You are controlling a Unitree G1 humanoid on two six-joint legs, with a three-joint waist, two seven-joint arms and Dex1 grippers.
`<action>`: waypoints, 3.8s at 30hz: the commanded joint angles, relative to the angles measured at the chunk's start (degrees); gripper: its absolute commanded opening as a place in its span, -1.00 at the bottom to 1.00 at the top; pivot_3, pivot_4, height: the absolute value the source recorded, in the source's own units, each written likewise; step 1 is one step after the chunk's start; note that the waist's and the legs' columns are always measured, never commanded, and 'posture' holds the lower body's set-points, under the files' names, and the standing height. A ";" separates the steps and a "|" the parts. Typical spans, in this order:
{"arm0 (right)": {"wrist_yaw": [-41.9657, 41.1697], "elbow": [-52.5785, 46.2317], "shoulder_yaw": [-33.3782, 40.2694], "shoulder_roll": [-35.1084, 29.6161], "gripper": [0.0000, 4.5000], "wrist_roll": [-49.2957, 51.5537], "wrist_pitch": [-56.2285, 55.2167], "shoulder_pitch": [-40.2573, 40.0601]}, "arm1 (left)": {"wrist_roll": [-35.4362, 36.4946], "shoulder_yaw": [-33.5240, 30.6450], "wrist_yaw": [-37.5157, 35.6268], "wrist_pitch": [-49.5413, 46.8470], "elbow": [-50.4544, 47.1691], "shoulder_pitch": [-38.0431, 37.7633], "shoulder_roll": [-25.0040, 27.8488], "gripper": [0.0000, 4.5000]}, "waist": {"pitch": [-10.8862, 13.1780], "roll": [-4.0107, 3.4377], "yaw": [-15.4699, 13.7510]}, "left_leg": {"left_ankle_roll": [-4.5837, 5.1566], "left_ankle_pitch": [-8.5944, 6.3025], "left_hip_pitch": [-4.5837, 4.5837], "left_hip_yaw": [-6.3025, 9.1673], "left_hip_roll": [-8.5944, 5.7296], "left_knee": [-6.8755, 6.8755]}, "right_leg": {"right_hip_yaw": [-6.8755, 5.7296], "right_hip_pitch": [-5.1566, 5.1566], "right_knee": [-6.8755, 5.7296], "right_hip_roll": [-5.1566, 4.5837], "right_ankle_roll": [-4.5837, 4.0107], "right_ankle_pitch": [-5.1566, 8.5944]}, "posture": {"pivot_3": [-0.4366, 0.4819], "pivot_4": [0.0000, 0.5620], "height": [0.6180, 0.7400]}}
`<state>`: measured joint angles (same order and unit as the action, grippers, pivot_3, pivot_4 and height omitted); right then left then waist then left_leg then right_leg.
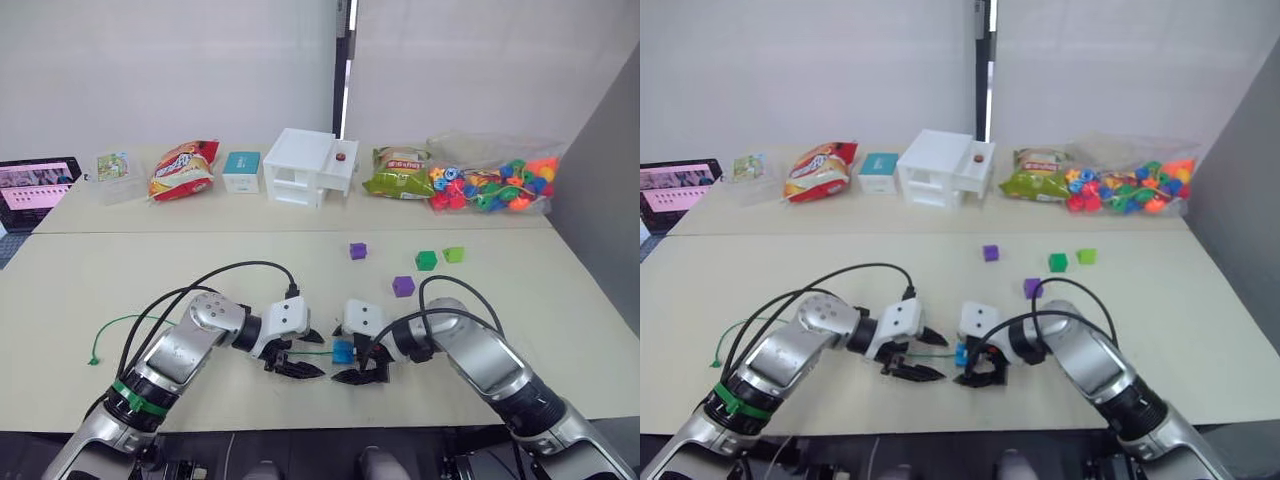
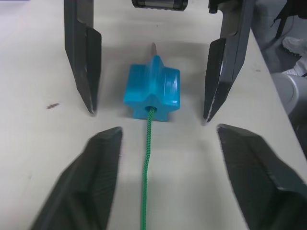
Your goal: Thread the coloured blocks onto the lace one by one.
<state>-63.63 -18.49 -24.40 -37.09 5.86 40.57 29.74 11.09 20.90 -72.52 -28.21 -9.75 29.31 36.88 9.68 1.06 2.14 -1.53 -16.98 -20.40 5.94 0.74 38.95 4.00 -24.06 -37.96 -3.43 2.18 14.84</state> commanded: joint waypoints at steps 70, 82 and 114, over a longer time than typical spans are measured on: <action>-5.87 3.78 1.52 -7.57 -1.00 -1.27 -16.36 0.20 | -3.86 -19.49 -2.56 33.91 40.01 -7.96 26.82 -0.16 | 0.15 -0.13 0.01 | 0.07 -0.04 0.07 -0.10 0.06 -0.11 | -0.07 -0.11 -0.04 -0.02 -0.12 0.08 | -0.05 -0.47 1.00; -5.28 0.38 1.05 -5.27 -1.00 -0.50 -11.39 1.07 | 3.41 -23.65 -7.85 17.99 23.52 -5.85 28.25 0.95 | 0.20 -0.06 0.54 | 0.07 -0.04 0.03 -0.07 0.11 -0.13 | -0.08 -0.19 -0.10 0.05 -0.12 0.08 | -0.05 -0.47 1.00; -0.30 -1.05 -6.74 -0.04 -1.00 -5.17 0.49 7.02 | -3.09 1.04 7.13 5.49 0.48 -0.37 -0.98 0.12 | 0.19 -0.02 0.34 | 0.06 -0.03 -0.02 -0.03 0.05 -0.04 | -0.05 -0.14 -0.08 0.02 -0.13 0.07 | -0.05 -0.47 1.00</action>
<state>-63.87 -17.22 -31.26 -36.85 0.81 40.72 35.50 8.12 22.08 -65.14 -23.56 -8.61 27.87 36.06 9.87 1.03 2.48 -1.48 -17.01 -20.42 5.91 0.79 38.91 3.95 -24.21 -38.04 -3.40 2.06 14.90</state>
